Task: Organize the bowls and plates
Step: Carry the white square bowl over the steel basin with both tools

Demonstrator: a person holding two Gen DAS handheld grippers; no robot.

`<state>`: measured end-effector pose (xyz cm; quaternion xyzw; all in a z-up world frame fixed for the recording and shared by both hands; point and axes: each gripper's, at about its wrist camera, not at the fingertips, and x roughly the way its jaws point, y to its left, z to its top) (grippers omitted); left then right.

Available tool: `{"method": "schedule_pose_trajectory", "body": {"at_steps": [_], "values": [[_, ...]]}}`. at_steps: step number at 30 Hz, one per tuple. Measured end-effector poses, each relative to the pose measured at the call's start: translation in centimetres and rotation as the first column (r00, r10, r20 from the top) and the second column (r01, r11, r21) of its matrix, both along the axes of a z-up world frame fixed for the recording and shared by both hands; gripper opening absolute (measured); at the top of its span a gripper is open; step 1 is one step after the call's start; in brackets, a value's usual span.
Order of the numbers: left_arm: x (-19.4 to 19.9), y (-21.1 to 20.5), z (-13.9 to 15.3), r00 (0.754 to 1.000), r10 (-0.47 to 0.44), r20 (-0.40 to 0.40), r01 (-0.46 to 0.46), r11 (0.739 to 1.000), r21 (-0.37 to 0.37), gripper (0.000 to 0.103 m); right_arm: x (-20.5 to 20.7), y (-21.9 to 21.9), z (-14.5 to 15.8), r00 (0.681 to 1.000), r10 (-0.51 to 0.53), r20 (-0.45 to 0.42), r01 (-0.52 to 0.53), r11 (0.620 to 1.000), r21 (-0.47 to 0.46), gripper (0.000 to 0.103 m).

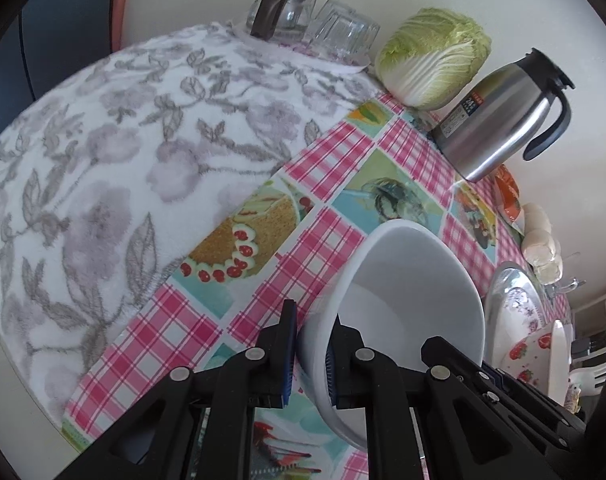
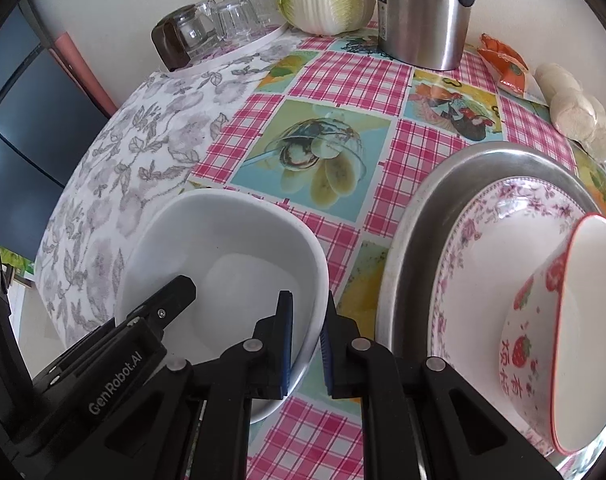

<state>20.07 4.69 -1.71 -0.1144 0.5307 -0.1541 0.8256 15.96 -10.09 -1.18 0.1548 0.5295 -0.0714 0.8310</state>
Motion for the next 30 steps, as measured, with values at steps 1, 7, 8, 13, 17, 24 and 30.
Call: {"method": "schedule_pose_trajectory", "body": {"at_steps": [1, 7, 8, 13, 17, 24, 30], "values": [[-0.3, 0.0, 0.7, 1.000, -0.003, 0.015, 0.003, 1.000, 0.001, 0.015, -0.4, 0.0, 0.5, 1.000, -0.002, 0.015, 0.002, 1.000, 0.002, 0.013], [-2.7, -1.6, 5.9, 0.991, -0.049, 0.126, 0.046, 0.999, 0.025, 0.015, -3.4, -0.5, 4.6, 0.992, -0.026, 0.125, 0.026, 1.000, -0.001, 0.013], [-3.2, -2.0, 6.6, 0.988, -0.059, 0.140, 0.055, 0.998, 0.031, 0.015, -4.0, -0.8, 5.2, 0.990, -0.038, 0.139, 0.037, 0.999, 0.004, 0.013], [-5.8, -5.0, 9.7, 0.973, -0.115, 0.200, 0.107, 0.993, 0.051, 0.015, -7.9, -2.9, 7.9, 0.973, -0.092, 0.213, 0.092, 0.996, 0.014, 0.014], [-8.1, -8.1, 11.2, 0.957, -0.165, 0.240, 0.150, 0.986, 0.080, 0.014, -11.3, -5.1, 8.8, 0.952, -0.148, 0.268, 0.144, 0.989, 0.035, 0.014], [-11.5, -12.7, 12.4, 0.934, -0.239, 0.267, 0.216, 0.970, 0.112, 0.014, -15.9, -9.2, 9.4, 0.917, -0.237, 0.322, 0.225, 0.971, 0.075, 0.014], [-13.3, -15.9, 12.4, 0.921, -0.284, 0.267, 0.259, 0.958, 0.124, 0.014, -18.7, -11.2, 9.4, 0.902, -0.270, 0.338, 0.271, 0.962, 0.046, 0.014]]}}
